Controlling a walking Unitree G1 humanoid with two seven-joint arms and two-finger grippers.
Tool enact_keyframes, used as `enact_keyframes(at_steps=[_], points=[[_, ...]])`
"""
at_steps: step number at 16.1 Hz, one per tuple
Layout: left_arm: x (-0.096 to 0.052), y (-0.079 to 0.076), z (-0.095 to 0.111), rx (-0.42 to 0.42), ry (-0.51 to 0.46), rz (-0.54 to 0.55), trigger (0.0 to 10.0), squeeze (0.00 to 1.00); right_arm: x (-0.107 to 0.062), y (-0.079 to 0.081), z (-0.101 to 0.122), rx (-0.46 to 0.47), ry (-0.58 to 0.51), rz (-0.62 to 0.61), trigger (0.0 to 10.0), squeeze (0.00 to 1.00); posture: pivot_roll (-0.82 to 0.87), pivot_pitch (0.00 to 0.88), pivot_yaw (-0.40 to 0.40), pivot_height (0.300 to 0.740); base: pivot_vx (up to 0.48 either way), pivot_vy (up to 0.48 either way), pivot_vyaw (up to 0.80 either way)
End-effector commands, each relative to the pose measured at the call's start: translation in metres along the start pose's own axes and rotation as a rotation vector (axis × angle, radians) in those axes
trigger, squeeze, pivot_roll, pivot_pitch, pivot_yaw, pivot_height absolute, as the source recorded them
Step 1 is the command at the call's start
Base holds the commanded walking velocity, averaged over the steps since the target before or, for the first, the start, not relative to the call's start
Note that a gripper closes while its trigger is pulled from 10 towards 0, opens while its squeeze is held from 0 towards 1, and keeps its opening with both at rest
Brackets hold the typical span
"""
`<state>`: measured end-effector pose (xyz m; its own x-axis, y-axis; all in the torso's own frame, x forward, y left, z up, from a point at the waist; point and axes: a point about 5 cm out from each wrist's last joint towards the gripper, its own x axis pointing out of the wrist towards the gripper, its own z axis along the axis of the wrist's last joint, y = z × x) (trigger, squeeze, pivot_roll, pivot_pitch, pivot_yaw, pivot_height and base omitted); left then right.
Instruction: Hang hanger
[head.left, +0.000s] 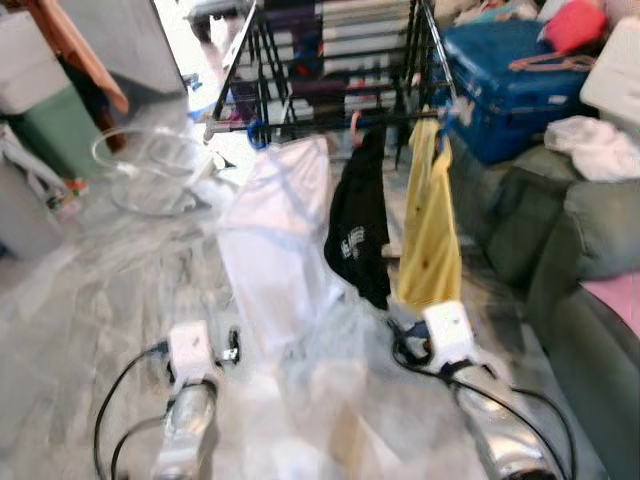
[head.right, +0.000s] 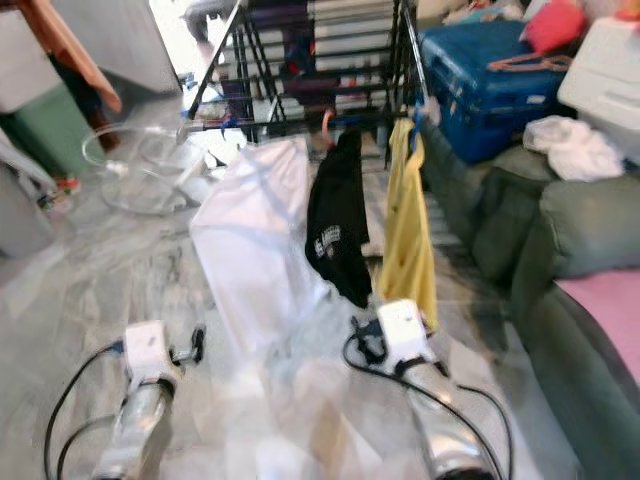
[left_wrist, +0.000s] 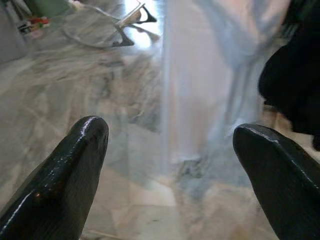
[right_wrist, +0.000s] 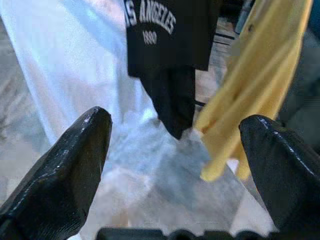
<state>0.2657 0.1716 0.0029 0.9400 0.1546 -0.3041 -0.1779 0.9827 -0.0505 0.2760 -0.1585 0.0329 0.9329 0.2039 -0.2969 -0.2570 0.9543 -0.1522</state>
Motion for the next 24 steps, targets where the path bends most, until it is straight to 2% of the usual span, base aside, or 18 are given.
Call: enact_keyframes(at_steps=[1, 7, 10, 16, 19, 21, 24], points=[[-0.002, 0.013, -0.005, 0.026, 0.019, 0.033, 10.0, 0.00, 0.005, 0.015, 0.007, 0.012, -0.027, 0.049, 10.0, 0.00, -0.13, 0.000, 0.130, 0.740, -0.292, 0.000, 0.80], [-0.003, 0.017, -0.007, 0.038, 0.020, 0.045, 10.0, 0.00, 0.005, 0.020, 0.006, 0.023, -0.029, 0.077, 10.0, 0.00, -0.13, 0.000, 0.128, 0.740, -0.049, 0.000, 0.71], [-0.004, 0.020, -0.011, 0.051, 0.027, 0.051, 10.0, 0.00, 0.007, 0.018, 0.005, 0.031, -0.025, 0.071, 10.0, 0.00, -0.13, 0.000, 0.129, 0.740, 0.000, 0.000, 0.00], [-0.008, 0.035, -0.021, 0.065, 0.055, 0.089, 10.0, 0.00, 0.015, 0.019, 0.003, 0.035, -0.012, 0.060, 10.0, 0.00, -0.12, 0.000, 0.114, 0.740, 0.000, 0.000, 0.00], [-0.008, 0.035, -0.021, 0.065, 0.054, 0.095, 10.0, 0.00, 0.016, 0.018, 0.004, 0.041, -0.011, 0.055, 10.0, 0.00, -0.12, 0.000, 0.110, 0.740, 0.000, 0.000, 0.00], [-0.007, 0.035, -0.021, 0.063, 0.054, 0.096, 10.0, 0.00, 0.018, 0.018, 0.000, 0.083, 0.003, 0.050, 10.0, 0.00, -0.12, 0.000, 0.108, 0.740, 0.000, 0.000, 0.00], [-0.007, 0.036, -0.027, 0.060, 0.086, 0.099, 10.0, 0.00, 0.020, 0.019, 0.000, 0.089, 0.007, 0.053, 10.0, 0.00, -0.12, 0.000, 0.107, 0.740, 0.000, 0.000, 0.00]])
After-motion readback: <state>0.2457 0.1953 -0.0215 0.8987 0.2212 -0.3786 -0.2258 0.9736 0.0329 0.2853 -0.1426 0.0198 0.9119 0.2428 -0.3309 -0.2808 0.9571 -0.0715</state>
